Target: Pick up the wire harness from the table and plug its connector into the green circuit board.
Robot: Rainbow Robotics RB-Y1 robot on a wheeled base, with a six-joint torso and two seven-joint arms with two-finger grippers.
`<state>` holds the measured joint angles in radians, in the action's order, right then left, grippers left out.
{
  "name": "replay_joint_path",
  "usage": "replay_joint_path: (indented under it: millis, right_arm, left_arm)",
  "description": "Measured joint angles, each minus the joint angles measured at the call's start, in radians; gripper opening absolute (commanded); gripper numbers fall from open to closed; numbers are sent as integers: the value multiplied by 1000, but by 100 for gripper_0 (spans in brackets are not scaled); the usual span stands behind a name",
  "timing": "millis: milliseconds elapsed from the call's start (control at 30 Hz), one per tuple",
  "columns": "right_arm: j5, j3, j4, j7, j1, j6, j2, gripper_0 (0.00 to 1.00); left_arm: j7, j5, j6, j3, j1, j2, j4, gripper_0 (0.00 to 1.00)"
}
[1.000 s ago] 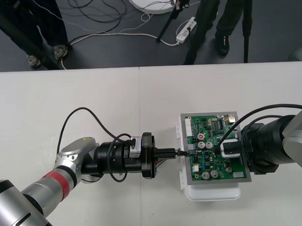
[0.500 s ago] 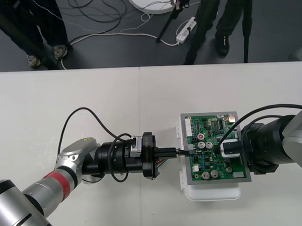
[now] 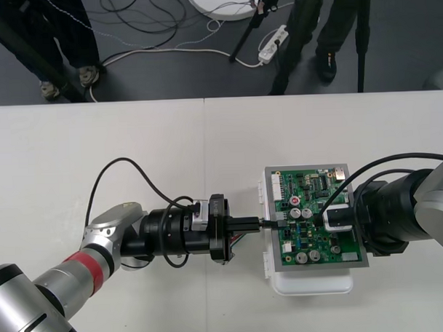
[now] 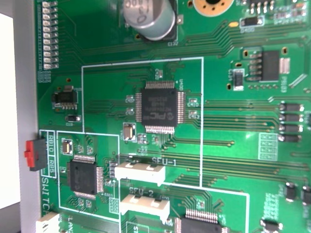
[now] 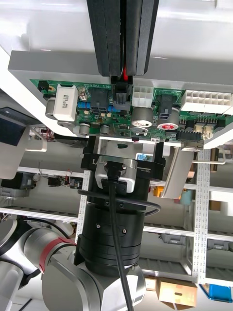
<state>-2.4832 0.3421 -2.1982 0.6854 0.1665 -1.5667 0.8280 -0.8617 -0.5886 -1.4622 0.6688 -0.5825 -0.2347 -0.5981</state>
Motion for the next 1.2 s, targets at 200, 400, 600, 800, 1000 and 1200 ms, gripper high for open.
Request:
replay_joint_path:
  millis: [200,400,600,800,1000,1200]
  right_arm:
    - [-1,0,0,0,0,0,0,100]
    - [-2,0,0,0,0,-1,0,100]
    - [-2,0,0,0,0,-1,0,100]
    - [-2,0,0,1,0,-1,0,100]
    - [-1,0,0,8,0,-2,0,100]
    - [2,0,0,31,0,-4,-1,100]
  left_arm:
    - [0,0,0,0,0,4,0,0]
    - [-1,0,1,0,-1,5,0,0]
    - [-39,0,5,0,-1,5,1,0]
    - [-108,0,6,0,-1,5,1,0]
    - [-117,-4,10,0,-1,5,1,0]
    - [-117,-8,22,0,-3,13,1,0]
